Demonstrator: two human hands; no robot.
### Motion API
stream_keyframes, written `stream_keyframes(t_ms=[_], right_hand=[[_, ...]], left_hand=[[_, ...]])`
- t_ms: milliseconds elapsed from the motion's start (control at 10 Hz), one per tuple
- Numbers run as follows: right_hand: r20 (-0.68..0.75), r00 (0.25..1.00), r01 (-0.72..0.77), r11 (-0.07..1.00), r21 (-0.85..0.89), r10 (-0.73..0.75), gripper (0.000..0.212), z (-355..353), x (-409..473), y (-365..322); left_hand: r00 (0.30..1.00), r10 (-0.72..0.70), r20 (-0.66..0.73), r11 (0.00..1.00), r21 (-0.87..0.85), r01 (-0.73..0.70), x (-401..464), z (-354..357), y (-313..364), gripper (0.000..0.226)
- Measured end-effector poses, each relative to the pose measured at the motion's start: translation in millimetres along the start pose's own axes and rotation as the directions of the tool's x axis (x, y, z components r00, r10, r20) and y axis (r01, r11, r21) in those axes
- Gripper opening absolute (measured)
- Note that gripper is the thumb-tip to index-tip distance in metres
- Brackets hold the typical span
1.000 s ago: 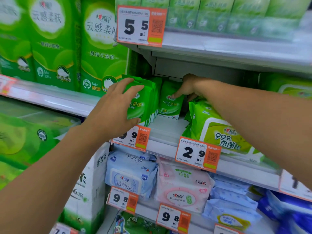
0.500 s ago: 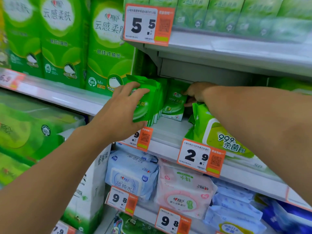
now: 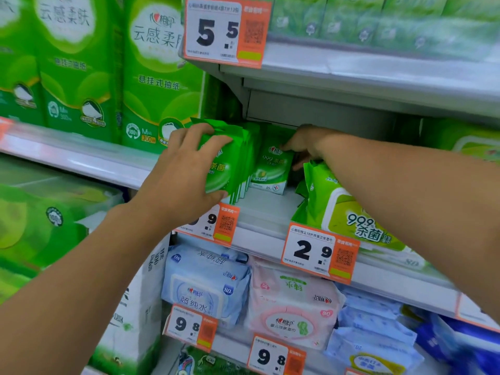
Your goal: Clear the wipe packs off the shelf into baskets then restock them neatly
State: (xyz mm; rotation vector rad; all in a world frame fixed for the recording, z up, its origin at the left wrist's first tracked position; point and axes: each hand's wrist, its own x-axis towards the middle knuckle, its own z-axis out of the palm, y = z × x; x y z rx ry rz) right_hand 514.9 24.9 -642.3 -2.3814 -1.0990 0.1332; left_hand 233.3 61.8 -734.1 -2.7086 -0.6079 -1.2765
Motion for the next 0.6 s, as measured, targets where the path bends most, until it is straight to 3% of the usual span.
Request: stream_keyframes(t_ms=[100,200,300,400,500,600], right_hand=[[-0.099,0.994,-0.058,0.996,-0.065,0.051,0.056,-4,-21,-21],[-0.055,0.998,-0.052,0.985,-0.165,0.043,0.068,-5,-32,-25],[-0.031,0.999,-0.001,0.928,-0.373,-0.012,0.068,-5,-48,-24],[-0.010,0.997,0.058,0.847,-0.528,-0.074,0.035,-7,-61,-19],[0.008,0.996,0.078,0.823,-0.562,-0.089,0.031,-12,-76,-19],[-0.008,0.989,0.123,0.838,-0.532,-0.151,0.064,-18,-97,-18]], left_hand=[[1.000,0.019,-0.013,1.000,-0.001,-0.019,-1,-2,-2,0.092],[0.999,0.035,-0.025,0.999,0.018,-0.034,-3,-1,-3,0.090],[0.998,0.063,-0.016,0.997,0.043,-0.062,-6,0,-3,0.086],[0.995,0.094,0.022,0.993,0.063,-0.096,-7,0,6,0.085],[0.995,0.097,0.033,0.994,0.053,-0.099,-8,-2,14,0.084],[0.989,0.137,0.054,0.989,0.045,-0.139,-7,-9,25,0.084]])
